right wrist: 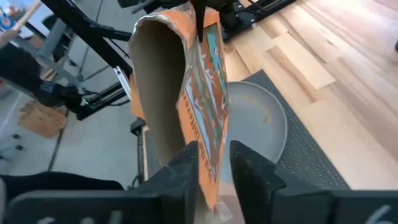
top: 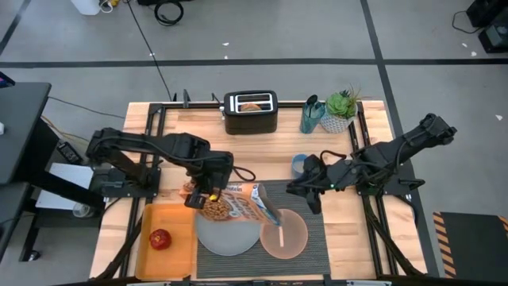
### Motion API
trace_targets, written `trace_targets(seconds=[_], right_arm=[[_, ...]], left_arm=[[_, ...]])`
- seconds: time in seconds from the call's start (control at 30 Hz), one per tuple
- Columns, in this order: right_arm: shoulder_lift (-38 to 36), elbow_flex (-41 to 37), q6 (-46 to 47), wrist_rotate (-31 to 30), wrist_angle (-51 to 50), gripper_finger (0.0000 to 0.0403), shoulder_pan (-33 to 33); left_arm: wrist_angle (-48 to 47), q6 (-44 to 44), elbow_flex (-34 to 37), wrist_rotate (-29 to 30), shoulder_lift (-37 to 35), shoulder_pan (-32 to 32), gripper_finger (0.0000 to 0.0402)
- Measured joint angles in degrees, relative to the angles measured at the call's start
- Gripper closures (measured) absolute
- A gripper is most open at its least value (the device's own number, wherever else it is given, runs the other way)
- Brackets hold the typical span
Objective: Arrange a breakfast setting
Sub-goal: Pour the cereal into the orange bowl
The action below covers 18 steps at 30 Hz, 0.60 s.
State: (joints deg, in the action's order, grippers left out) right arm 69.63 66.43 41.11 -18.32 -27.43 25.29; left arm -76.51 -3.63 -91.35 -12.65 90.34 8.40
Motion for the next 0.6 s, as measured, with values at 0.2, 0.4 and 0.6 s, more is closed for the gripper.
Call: trace_targets(seconds=[0.2, 0.4, 0.6], right_arm=[[3.2, -0.1, -1.1, 1.8, 2.4, 0.0231, -0.9], [7.5, -0.1, -2.2, 1.9, 7.7, 0.0195, -1.0], [10.4, -0.1, -3.4, 1.2, 8.3, 0.0196, -1.1]], left_arm=[[0.8, 0.9, 0.0, 0.0, 1.1, 0.0, 0.0391], [0.8, 1.9, 0.0, 0.4, 1.2, -1.1, 0.0391], [0.6, 2.5, 0.0, 0.4, 1.2, -1.5, 0.0391]])
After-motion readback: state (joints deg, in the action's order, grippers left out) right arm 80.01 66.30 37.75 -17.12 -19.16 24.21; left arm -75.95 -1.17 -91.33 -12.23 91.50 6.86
